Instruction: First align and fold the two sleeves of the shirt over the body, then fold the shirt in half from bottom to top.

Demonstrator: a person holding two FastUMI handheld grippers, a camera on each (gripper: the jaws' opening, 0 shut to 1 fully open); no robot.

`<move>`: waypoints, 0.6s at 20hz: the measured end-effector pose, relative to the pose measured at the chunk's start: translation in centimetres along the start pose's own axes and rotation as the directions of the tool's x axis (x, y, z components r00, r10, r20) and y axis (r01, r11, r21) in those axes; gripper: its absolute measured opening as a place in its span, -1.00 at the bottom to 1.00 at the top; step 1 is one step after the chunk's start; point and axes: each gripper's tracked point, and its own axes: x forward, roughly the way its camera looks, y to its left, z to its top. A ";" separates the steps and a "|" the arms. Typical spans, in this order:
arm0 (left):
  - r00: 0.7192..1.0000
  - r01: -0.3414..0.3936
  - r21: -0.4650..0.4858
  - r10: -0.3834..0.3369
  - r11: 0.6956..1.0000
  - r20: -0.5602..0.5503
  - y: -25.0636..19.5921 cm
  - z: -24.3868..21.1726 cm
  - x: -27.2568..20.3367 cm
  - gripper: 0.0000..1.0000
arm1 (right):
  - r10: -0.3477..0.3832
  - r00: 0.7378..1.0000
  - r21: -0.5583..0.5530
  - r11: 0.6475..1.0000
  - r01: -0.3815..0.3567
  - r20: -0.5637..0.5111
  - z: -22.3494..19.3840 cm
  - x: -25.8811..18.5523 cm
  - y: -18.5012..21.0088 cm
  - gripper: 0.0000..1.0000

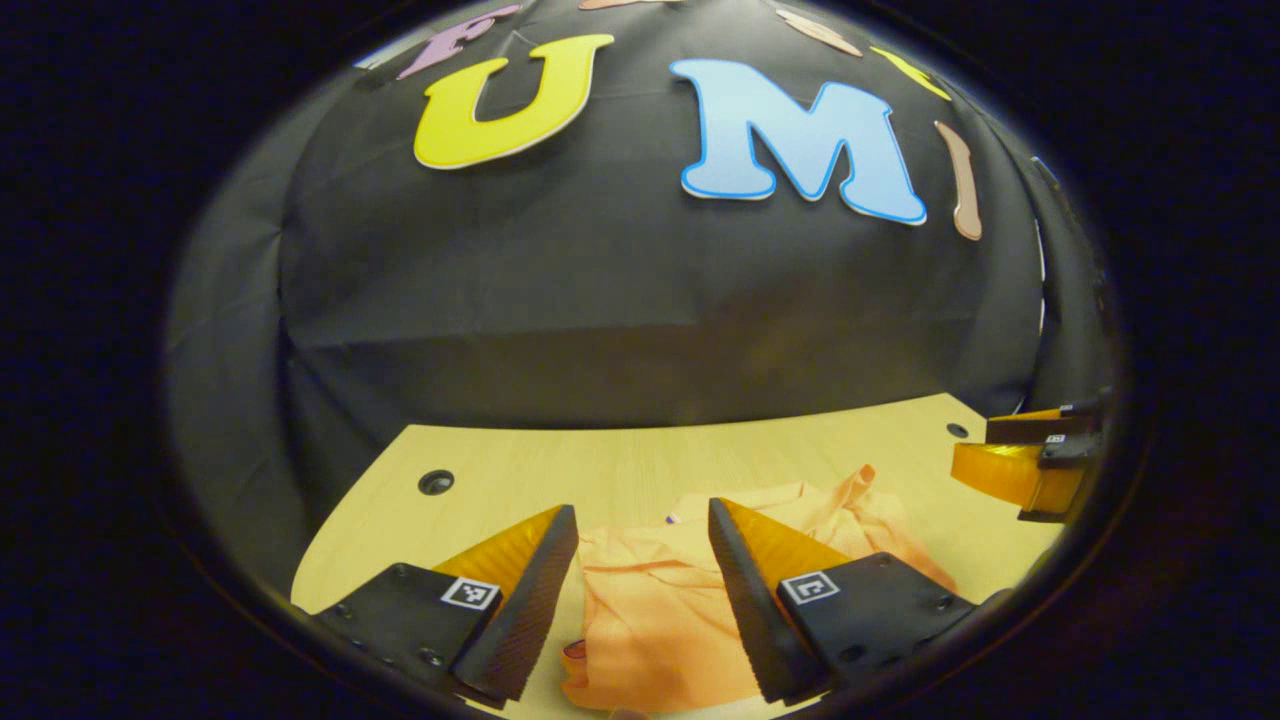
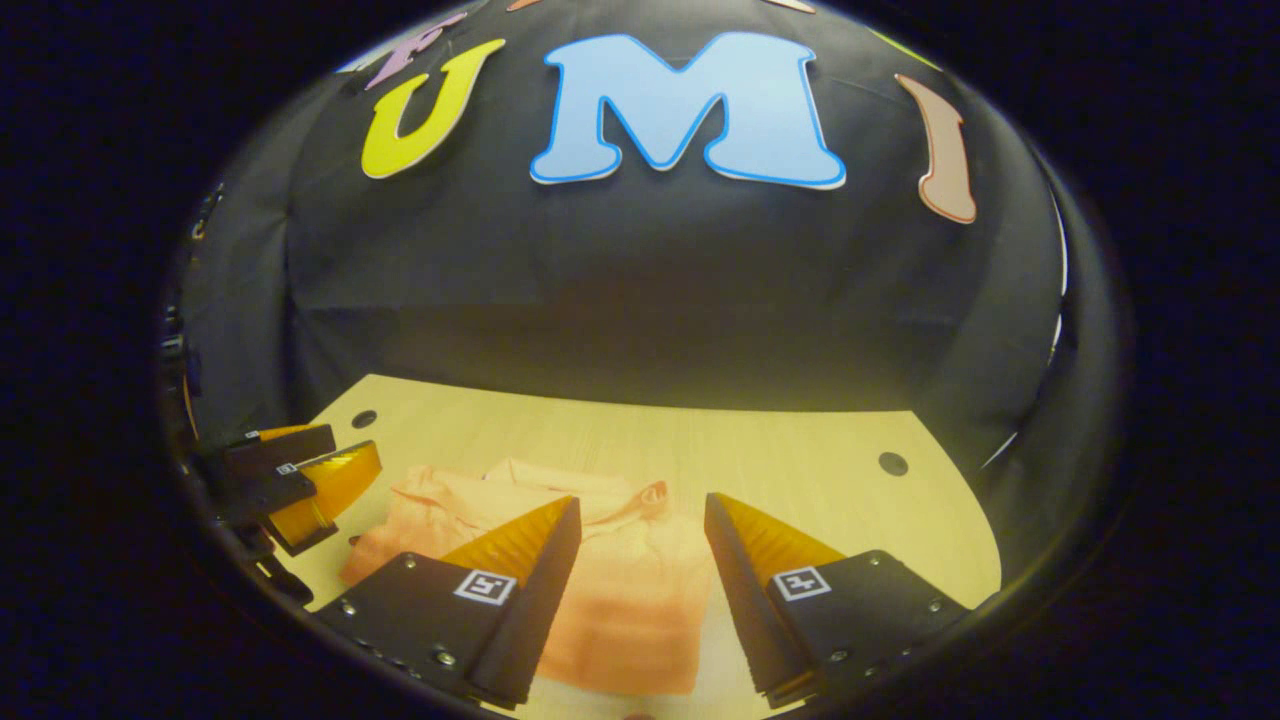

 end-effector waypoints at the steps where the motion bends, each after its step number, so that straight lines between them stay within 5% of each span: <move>1: 1.000 -0.003 -0.006 0.003 1.000 0.017 -0.3 0.6 -1.2 0.82 | -0.001 1.000 -0.006 1.000 0.002 0.018 0.4 -1.1 -0.1 0.56; 12: 0.984 -0.008 -0.049 0.016 0.999 0.177 -3.8 3.0 -12.4 0.79 | 0.081 0.983 -0.004 0.997 -0.081 0.167 1.5 -11.4 -0.2 0.56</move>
